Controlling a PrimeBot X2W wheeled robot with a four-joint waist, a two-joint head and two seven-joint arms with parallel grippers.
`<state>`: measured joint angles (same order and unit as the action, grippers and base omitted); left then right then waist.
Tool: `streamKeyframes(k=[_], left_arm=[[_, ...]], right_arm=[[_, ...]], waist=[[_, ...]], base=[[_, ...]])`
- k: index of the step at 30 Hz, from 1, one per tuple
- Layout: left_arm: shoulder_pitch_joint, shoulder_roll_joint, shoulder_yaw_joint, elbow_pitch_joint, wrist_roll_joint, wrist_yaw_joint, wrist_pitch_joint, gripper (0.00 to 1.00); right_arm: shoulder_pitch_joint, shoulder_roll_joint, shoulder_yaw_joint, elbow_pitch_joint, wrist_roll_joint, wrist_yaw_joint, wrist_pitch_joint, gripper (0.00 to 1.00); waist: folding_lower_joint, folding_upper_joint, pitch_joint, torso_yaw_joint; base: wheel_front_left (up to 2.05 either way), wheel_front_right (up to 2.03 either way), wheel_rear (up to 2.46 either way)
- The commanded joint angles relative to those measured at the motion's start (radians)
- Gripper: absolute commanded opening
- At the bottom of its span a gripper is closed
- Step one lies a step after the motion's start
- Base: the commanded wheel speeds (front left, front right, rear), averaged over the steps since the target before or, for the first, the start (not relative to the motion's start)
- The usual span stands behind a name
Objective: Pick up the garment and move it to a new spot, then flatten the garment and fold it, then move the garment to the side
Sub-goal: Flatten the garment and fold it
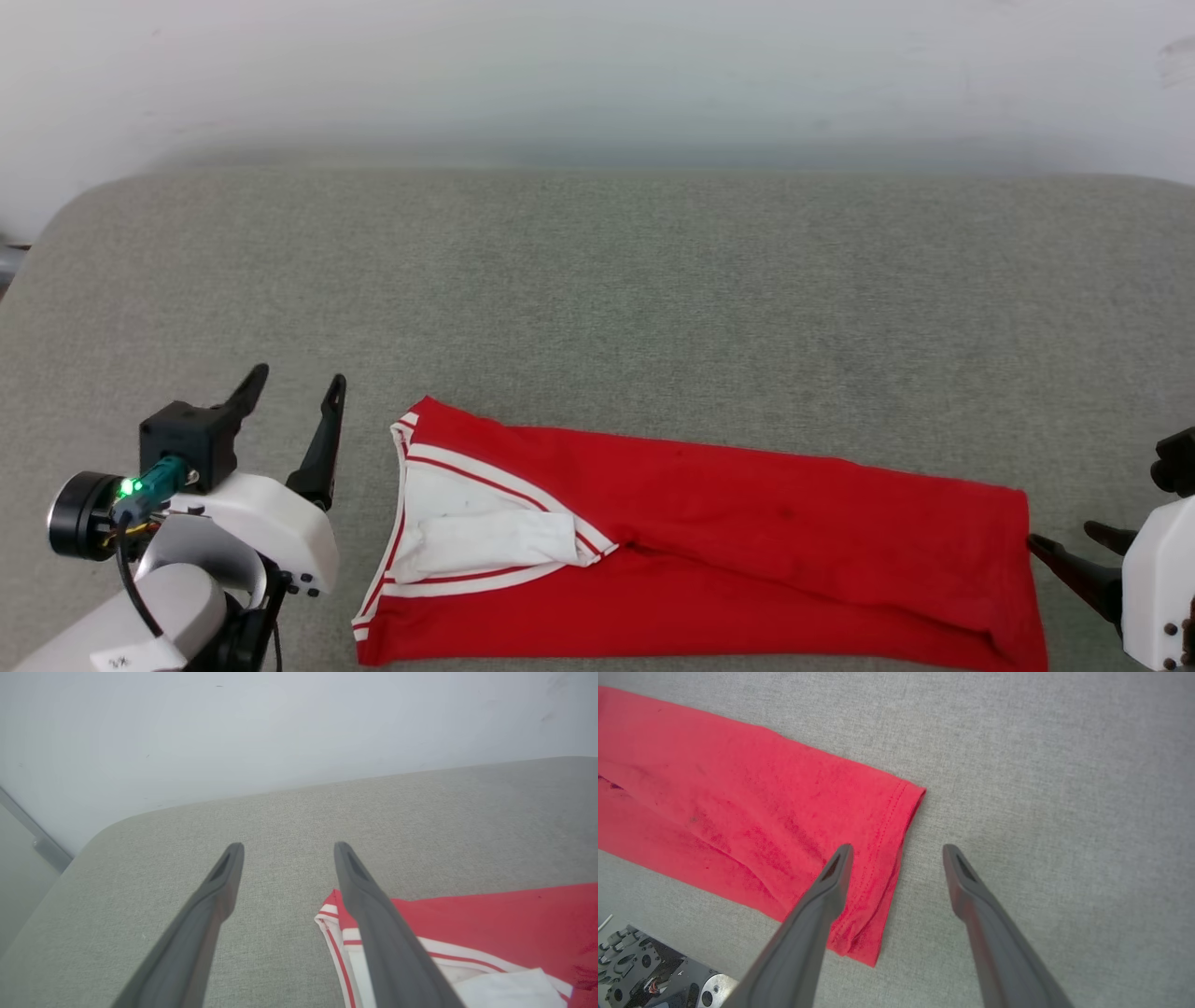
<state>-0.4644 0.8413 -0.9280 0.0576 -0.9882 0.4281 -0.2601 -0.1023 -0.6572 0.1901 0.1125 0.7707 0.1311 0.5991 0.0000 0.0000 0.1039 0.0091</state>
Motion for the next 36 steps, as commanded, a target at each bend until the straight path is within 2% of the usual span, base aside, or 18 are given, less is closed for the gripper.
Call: streamKeyframes(k=[1,6,12,21,26,27,28,36], left_arm=[[0.05,-0.022,0.061,-0.019,0.052,0.023,-0.006,1.0],[0.175,-0.096,0.253,-0.073,0.216,0.053,-0.006,1.0],[0.304,-0.199,0.43,-0.114,0.391,0.041,-0.006,1.0],[0.43,-0.374,0.613,-0.119,0.562,-0.042,-0.005,1.0],[0.465,-0.458,0.693,-0.11,0.648,-0.097,-0.005,1.0],[0.473,-0.472,0.708,-0.108,0.665,-0.107,-0.005,1.0],[0.48,-0.484,0.72,-0.105,0.679,-0.118,-0.005,1.0],[0.522,-0.551,0.787,-0.094,0.772,-0.186,-0.005,1.0]], right_arm=[[0.011,0.002,-0.009,0.005,0.002,-0.001,0.02,1.0],[0.011,0.023,-0.026,0.031,-0.003,-0.001,0.077,1.0],[0.0,0.057,-0.03,0.082,-0.024,-0.001,0.105,1.0],[-0.017,0.108,0.019,0.194,-0.047,-0.001,0.095,1.0],[-0.01,0.127,0.067,0.224,-0.021,0.001,0.089,1.0],[-0.01,0.126,0.072,0.223,-0.015,0.001,0.08,0.4],[-0.01,0.124,0.076,0.224,-0.01,0.001,0.075,0.0],[-0.023,0.068,0.052,0.217,0.018,-0.001,0.014,0.0]], waist=[[0.0,0.0,0.01,0.014],[0.0,0.0,0.027,0.038],[0.0,0.0,0.048,0.066],[0.0,0.0,0.076,0.091],[0.0,0.0,0.078,0.096],[0.0,0.0,0.076,0.096],[0.0,0.0,0.073,0.095],[0.0,0.0,0.04,0.075]], base=[[0.0,0.0,0.0],[0.0,0.0,0.0],[0.0,0.0,0.0],[0.0,0.0,0.0],[0.0,0.0,0.0],[0.0,0.0,0.0],[0.0,0.0,0.0],[0.0,0.0,0.0]])
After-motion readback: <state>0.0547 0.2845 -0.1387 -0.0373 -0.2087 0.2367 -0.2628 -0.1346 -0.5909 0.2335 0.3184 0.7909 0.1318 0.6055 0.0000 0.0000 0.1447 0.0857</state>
